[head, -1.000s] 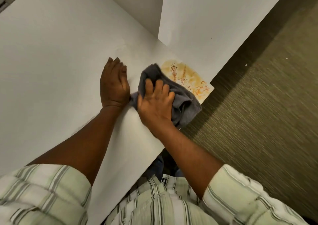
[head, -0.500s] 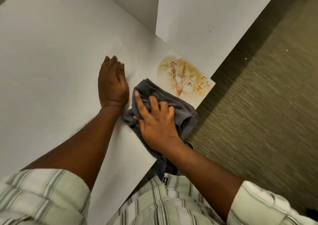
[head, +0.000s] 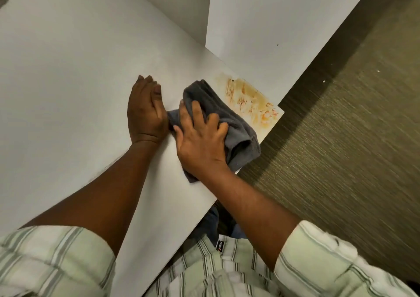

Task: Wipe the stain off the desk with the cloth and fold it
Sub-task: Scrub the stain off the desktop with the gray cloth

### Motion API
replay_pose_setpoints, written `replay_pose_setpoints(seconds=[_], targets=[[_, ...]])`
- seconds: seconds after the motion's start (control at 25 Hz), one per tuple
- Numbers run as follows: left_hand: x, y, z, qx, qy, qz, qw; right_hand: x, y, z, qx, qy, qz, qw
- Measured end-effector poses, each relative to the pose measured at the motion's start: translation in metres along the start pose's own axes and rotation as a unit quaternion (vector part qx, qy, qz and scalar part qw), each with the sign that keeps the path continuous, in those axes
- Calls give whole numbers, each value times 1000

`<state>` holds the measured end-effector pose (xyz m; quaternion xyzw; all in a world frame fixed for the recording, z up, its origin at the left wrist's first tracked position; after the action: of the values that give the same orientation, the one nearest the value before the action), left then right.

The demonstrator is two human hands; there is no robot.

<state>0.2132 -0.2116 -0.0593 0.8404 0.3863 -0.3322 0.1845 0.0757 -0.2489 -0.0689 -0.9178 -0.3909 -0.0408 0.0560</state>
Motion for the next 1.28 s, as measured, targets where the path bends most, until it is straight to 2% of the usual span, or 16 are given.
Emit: replay_pose_setpoints(seconds=[0.2,0.36,0.48,0.64,0.76,0.84,0.92,1.0,1.16,1.28], targets=[[3,0,1,4,10,9,1000,-22,95,-7,37,22,71,997],[-2,0,3,-1,25,25,999,-39,41,-10,-32,7,120,992],[0,2,4,6,41,19,999,-12,9,2,-11,-11,66,998],[2,2,5,1,45,24,999,-10,76,-6,17,22,48,998],[1,0,3,-11,43,32,998,-47,83,-11,10,7,114,993],[-3,-1,5,-6,49,38,998,-78,57,-17,-19,-11,181,983],[-5,0,6,3,59,38,998,-90,23,-17,-35,-30,213,976],[-5,-1,7,9,68,35,997,-77,15,-12,-26,-33,192,980],[-4,0,7,10,65,31,997,-32,79,-11,7,-2,92,996],[2,0,6,1,60,29,998,-61,92,-13,-2,-8,142,990]])
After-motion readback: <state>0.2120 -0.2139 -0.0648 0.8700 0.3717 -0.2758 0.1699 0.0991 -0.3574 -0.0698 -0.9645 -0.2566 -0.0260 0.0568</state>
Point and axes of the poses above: each hand's wrist, its own y-axis towards the middle knuckle, its own z-axis out of the palm, x = y × z, the point moved 7 cm from there along y, towards the middle knuckle, and after that the axes turned 8 degrees about x, right-handed, at the moved point
